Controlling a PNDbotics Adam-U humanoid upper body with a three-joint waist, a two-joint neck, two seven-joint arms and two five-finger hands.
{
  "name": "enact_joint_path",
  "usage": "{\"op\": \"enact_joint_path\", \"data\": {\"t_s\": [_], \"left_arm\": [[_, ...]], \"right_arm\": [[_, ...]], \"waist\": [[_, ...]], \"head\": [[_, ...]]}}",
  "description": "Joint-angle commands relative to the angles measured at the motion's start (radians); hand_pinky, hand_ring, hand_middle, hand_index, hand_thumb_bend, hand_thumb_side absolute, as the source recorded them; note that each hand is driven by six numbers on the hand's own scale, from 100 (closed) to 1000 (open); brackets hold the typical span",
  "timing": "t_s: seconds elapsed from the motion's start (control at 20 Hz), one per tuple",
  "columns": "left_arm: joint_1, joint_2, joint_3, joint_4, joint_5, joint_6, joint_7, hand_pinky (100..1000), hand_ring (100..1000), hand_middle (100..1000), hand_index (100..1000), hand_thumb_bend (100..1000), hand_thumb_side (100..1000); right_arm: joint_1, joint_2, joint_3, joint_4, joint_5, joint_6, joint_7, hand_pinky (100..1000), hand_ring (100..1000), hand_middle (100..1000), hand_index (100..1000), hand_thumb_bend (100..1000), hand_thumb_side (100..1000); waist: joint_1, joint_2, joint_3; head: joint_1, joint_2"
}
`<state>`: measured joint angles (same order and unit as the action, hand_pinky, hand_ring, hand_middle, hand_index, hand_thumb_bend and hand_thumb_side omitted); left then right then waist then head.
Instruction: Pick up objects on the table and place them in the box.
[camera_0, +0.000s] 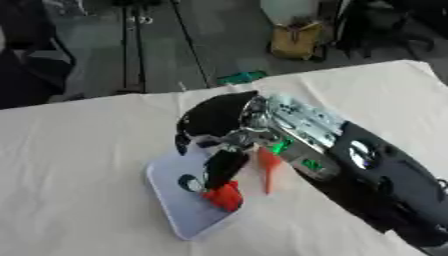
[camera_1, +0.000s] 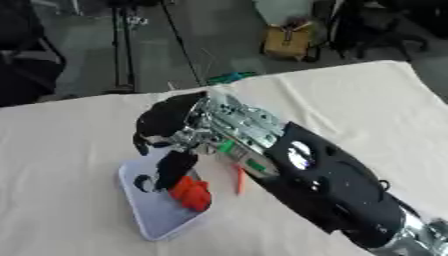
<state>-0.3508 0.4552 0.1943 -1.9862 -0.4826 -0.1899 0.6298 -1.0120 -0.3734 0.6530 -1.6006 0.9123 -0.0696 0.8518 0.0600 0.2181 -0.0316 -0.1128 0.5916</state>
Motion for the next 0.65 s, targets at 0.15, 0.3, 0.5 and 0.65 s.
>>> {"op": "enact_joint_path", "data": {"t_s": [0.15,0.3,0.5,0.65], "left_arm": [[-0.014,0.019,0.002,-0.014,0.001,0.001,-0.001,793,828,826,762,100,838],[-0.013,0.019,0.002,-0.014,0.001,0.001,-0.002,793,828,826,762,100,838],[-0.012,0.020,0.002,-0.014,0.001,0.001,-0.003,793,828,825,762,100,837],[-0.007,0.024,0.004,-0.014,-0.001,0.003,-0.002,792,827,825,762,100,837]], "right_arm": [[-0.028,-0.012,-0.022,-0.028,0.008,0.007,-0.013,903,919,749,792,285,807],[-0.034,-0.016,-0.034,-0.044,0.009,0.016,-0.023,903,917,742,778,251,805],[-0.043,-0.025,-0.053,-0.075,0.009,0.029,-0.036,904,916,737,763,237,816],[-0.060,-0.058,-0.089,-0.130,0.003,0.040,-0.056,909,919,741,780,218,856]], "waist": [[-0.001,-0.017,-0.001],[0.000,-0.018,-0.004],[0.001,-0.020,-0.007],[0.002,-0.023,-0.010]], "head": [[-0.002,-0.010],[-0.003,-0.009],[-0.002,-0.007],[0.008,0.001]]}}
